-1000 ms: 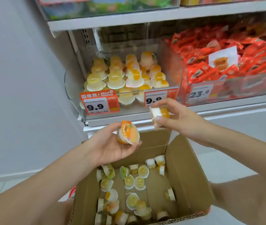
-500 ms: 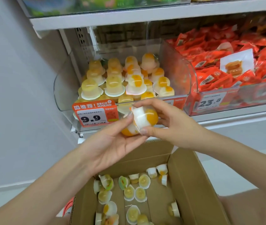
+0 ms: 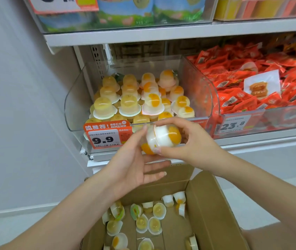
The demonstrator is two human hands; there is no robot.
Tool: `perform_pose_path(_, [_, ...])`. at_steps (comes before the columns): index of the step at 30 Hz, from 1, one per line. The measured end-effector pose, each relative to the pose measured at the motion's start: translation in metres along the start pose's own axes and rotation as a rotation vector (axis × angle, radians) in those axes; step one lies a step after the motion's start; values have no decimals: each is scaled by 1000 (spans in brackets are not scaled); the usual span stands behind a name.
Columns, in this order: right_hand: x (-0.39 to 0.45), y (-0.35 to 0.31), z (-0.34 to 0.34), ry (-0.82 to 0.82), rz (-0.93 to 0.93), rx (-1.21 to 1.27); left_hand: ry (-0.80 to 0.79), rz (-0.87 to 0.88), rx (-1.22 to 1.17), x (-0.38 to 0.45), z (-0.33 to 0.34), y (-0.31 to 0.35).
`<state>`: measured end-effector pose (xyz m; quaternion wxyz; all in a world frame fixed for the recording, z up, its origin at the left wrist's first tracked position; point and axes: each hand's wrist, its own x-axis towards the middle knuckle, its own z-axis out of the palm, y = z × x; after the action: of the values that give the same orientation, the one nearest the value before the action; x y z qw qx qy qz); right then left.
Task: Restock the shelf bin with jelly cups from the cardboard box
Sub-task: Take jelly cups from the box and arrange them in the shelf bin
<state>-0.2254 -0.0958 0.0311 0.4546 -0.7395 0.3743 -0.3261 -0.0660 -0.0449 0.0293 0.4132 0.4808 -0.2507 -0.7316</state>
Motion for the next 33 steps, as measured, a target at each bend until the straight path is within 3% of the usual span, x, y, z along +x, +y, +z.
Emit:
perform_pose_path(3, [15, -13, -14, 259, -68, -52, 193, 173, 297, 5, 1, 13])
perform_pose_path(6, [57, -24, -41, 395, -84, -339, 408, 411, 792, 14, -11, 13])
perform_pose_path(9, [113, -24, -69, 290, -9, -670, 452, 556, 1230, 21, -24, 5])
perform_pose_path(12, [158, -14, -83, 125, 80, -937, 509, 575, 1563, 23, -30, 3])
perform_pose_path(15, [183, -7, -85, -46, 168, -1114, 520, 601, 1604, 24, -33, 4])
perform_pose_path(22, [199, -10, -79, -242, 172, -1191, 509, 625, 1640, 25, -34, 5])
perform_pose_path(33, [192, -5, -69, -299, 96, -1221, 510, 643, 1634, 27, -36, 0])
